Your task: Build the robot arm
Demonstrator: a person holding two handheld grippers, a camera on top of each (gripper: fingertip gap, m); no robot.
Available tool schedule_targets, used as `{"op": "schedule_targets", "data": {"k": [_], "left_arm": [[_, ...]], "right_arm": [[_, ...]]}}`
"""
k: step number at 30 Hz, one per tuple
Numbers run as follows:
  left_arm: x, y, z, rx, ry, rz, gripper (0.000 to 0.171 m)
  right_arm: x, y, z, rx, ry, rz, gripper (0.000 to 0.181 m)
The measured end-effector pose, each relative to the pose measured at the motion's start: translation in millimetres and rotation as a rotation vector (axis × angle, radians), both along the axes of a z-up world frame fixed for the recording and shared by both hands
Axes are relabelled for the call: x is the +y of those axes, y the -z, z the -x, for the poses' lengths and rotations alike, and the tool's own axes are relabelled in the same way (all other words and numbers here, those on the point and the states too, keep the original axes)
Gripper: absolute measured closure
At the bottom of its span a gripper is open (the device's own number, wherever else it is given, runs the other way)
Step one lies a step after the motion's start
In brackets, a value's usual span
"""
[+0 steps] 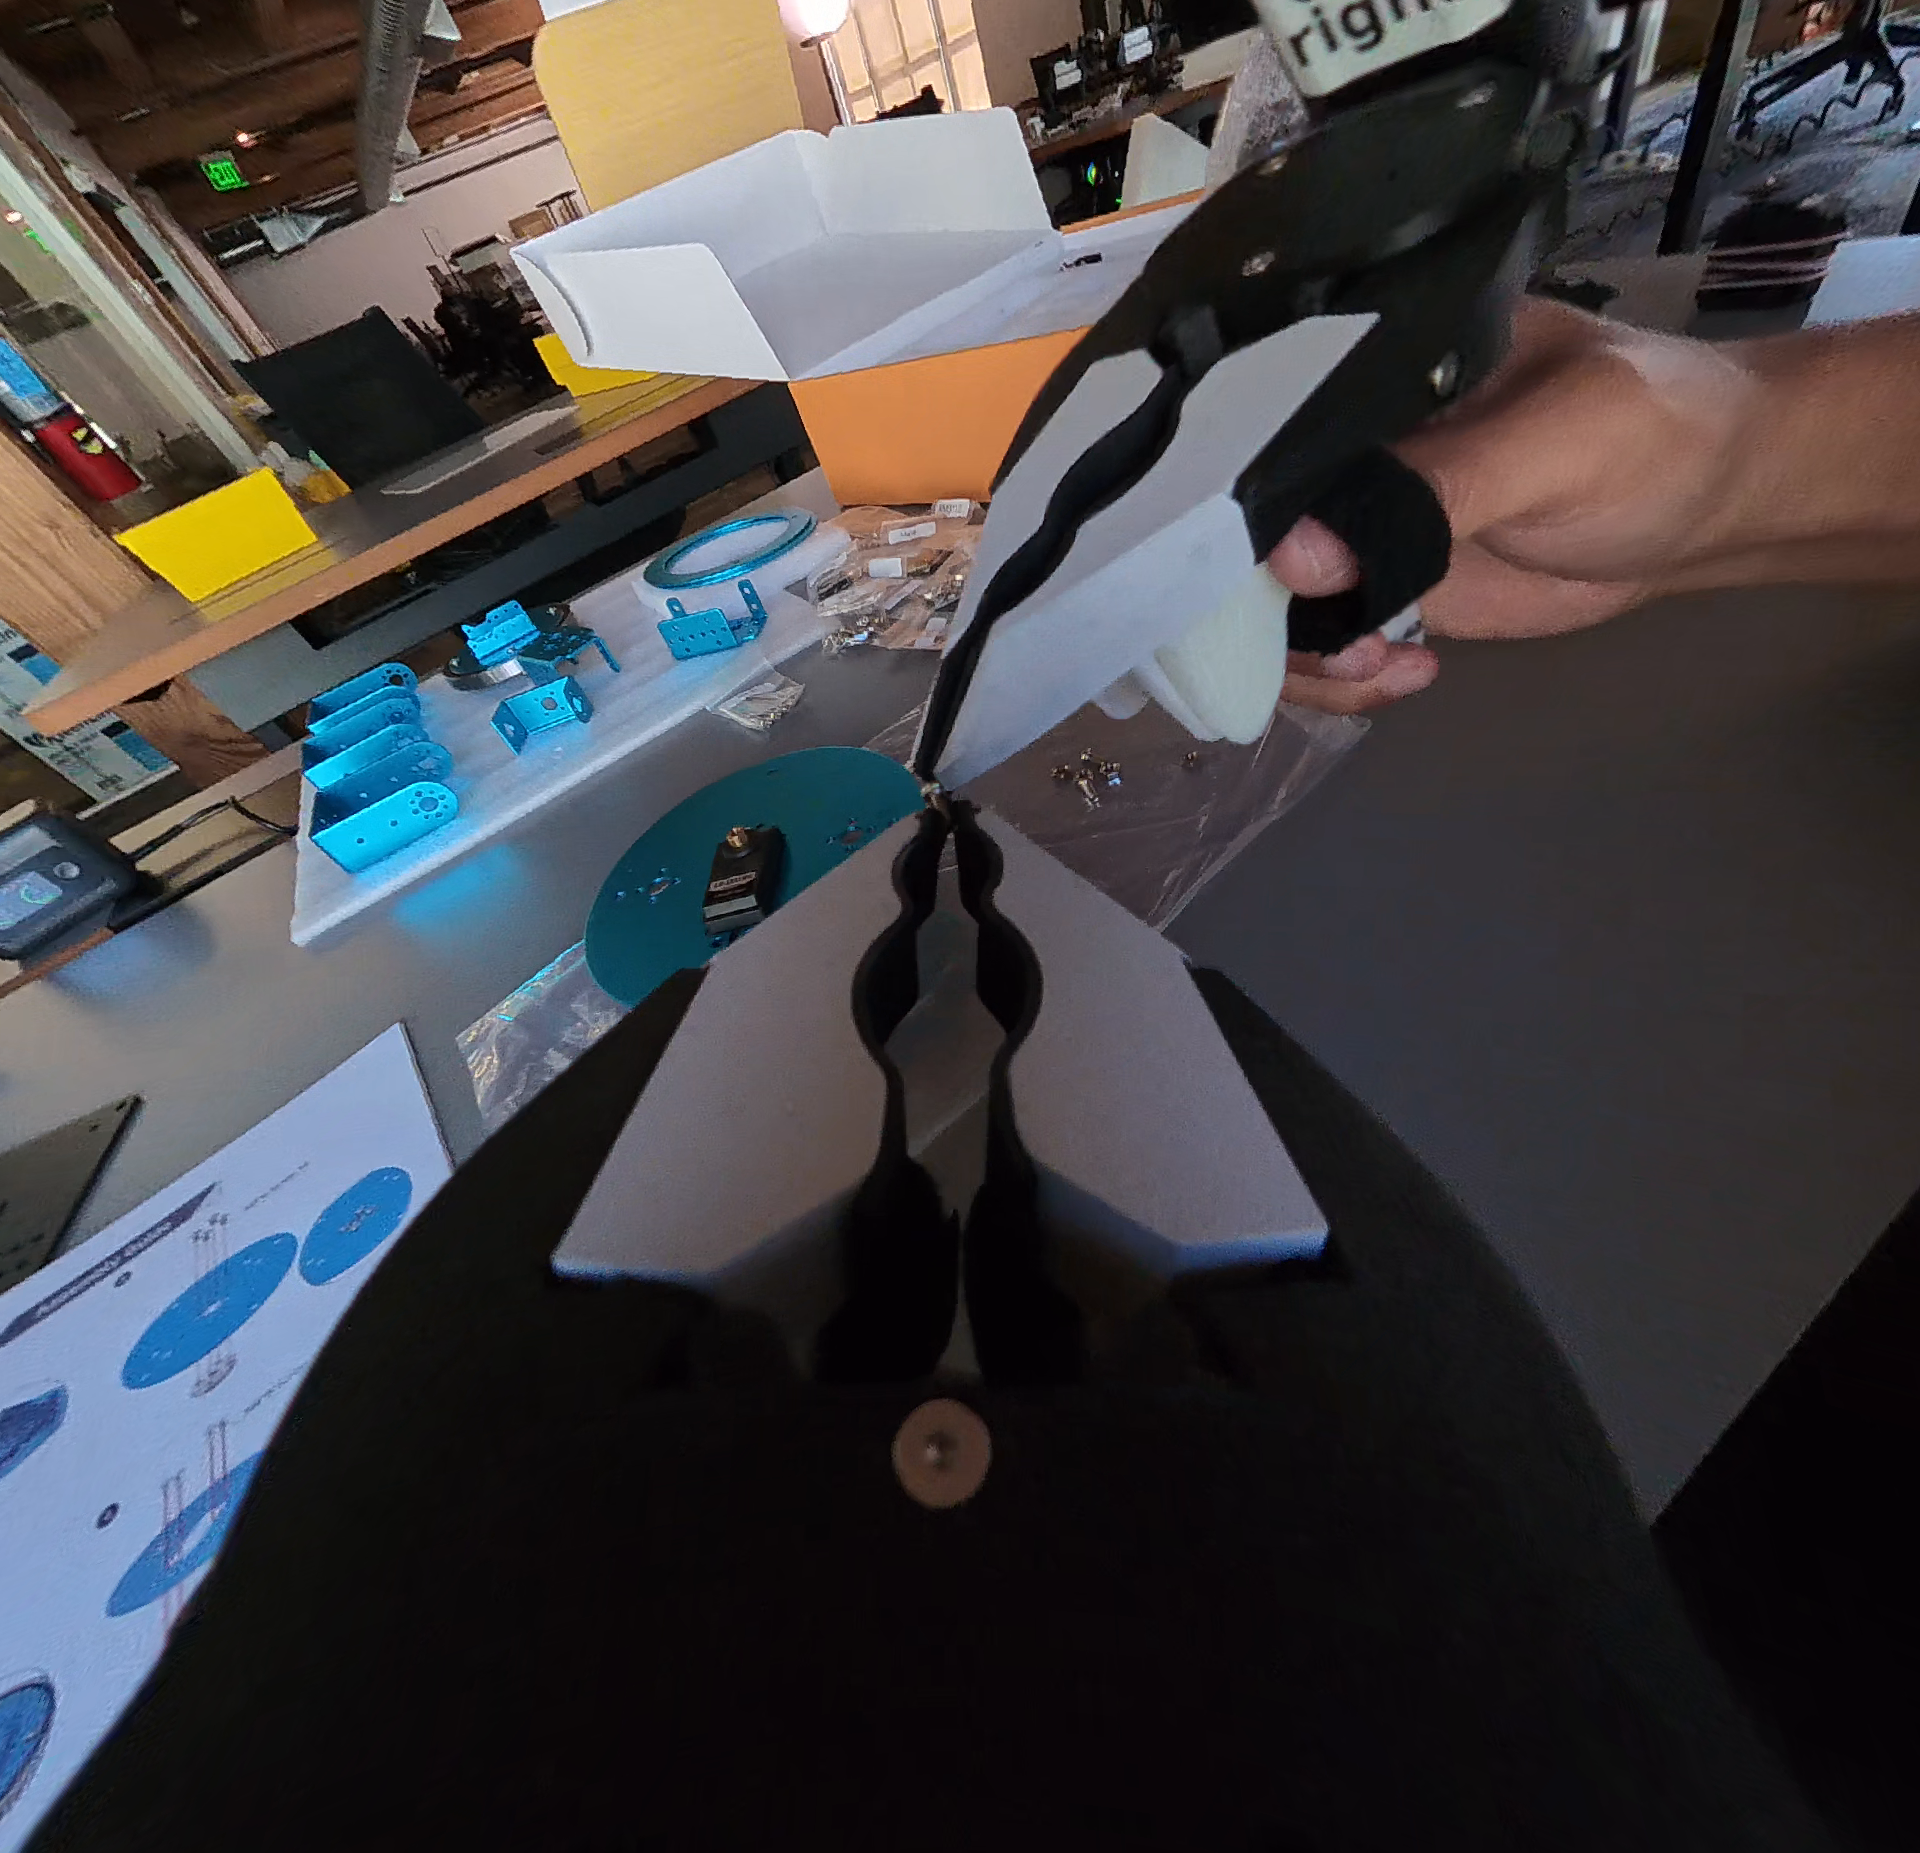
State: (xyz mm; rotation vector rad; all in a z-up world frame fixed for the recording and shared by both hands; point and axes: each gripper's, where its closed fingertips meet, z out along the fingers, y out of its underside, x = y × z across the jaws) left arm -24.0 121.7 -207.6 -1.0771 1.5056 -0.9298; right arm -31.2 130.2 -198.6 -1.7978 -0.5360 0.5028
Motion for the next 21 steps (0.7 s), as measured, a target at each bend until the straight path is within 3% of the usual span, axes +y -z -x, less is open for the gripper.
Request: {"op": "schedule_targets", "data": {"k": [8,21], "left_arm": [[-8,0,5,-0.037,0.090,-0.157,0.169],[-16,15,5,0.023,0.106,-0.369,0.169]], "right_arm": [[-12,1,5,0.510,-0.211,0.331,0.168],[-18,19,7,0.403,-0.205,0.418,0.177]]}}
